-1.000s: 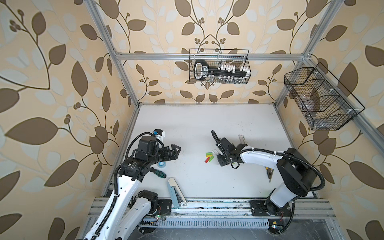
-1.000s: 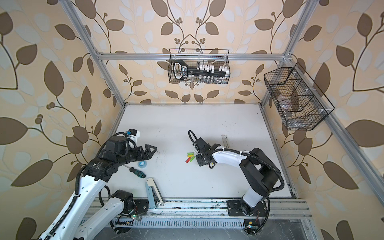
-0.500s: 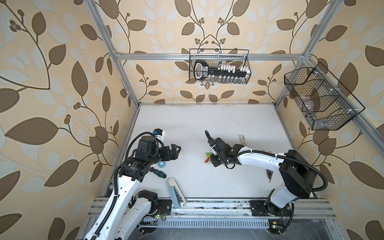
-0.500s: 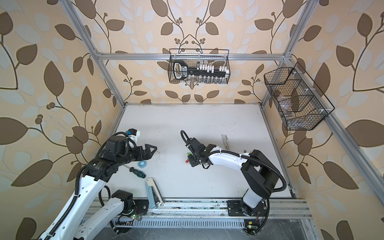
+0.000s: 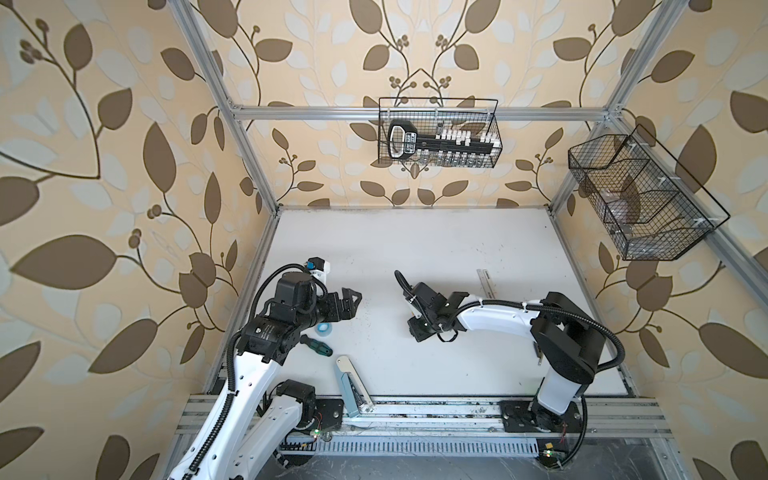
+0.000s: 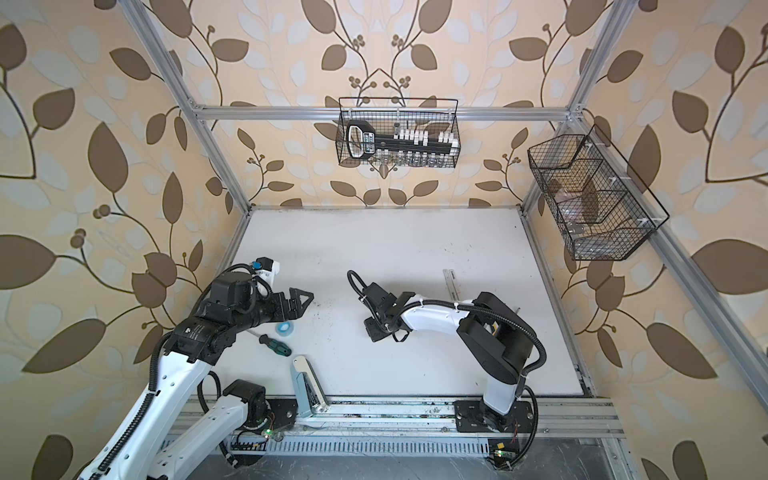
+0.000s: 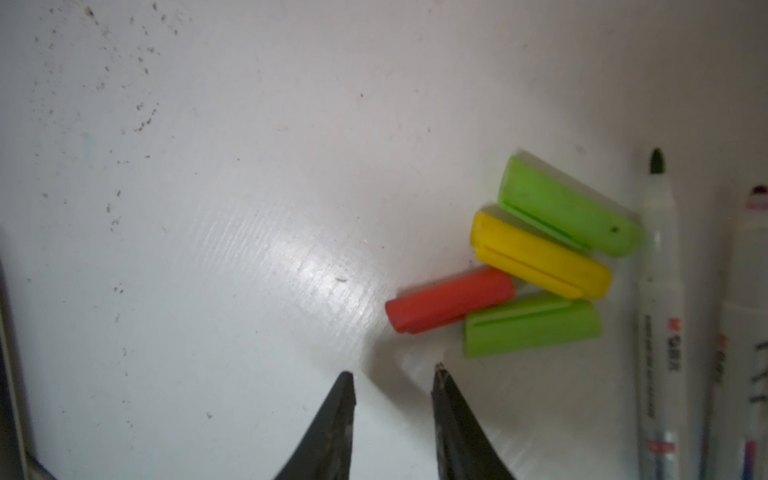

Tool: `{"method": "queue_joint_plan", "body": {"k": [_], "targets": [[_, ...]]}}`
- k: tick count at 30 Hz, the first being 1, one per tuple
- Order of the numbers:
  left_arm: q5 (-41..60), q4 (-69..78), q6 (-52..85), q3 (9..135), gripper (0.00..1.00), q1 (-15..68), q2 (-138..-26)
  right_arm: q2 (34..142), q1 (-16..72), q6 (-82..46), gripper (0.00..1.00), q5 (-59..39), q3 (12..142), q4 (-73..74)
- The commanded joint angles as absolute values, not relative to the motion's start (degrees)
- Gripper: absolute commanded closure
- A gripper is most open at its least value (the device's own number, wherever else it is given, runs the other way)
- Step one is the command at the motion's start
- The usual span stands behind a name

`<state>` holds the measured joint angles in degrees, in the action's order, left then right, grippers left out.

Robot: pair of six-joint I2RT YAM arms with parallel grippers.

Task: Insert the pens into the pen caps
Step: 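Lower the right gripper onto the red cap and close on it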

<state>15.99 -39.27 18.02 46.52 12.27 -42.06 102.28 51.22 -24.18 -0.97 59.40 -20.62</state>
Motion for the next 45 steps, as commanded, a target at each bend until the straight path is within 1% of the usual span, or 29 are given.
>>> {"method": "queue_joint_plan", "body": {"k": [1, 12, 17, 21, 27, 38, 45], "targets": [[15.6, -38.2, 16.9, 47.5, 0.01, 11.5, -41.4, 104.6, 51.7, -24.8, 0.66, -3.5, 62.0, -19.0], [15.8, -38.1, 17.0, 47.5, 0.01, 11.3, -41.5, 113.6, 49.8, -22.3, 0.63, -6.1, 71.6, -19.2], [15.9, -38.1, 16.9, 47.5, 0.01, 11.1, -41.6, 115.3, 48.8, -19.5, 0.61, -7.5, 76.3, -20.2], [16.3, -38.0, 16.9, 47.5, 0.01, 10.8, -41.7, 114.2, 48.3, -18.2, 0.58, -8.4, 76.4, -19.2], [16.4, -38.0, 17.0, 47.5, 0.01, 10.6, -41.5, 114.3, 46.7, -16.8, 0.56, -7.8, 75.9, -22.5], [16.6, -37.9, 17.0, 47.5, 0.01, 10.5, -41.6, 110.2, 46.4, -17.0, 0.54, -6.6, 68.2, -22.1], [16.8, -37.9, 17.0, 47.4, 0.01, 10.4, -41.7, 108.7, 46.2, -16.7, 0.52, -5.7, 65.9, -23.0]]}}
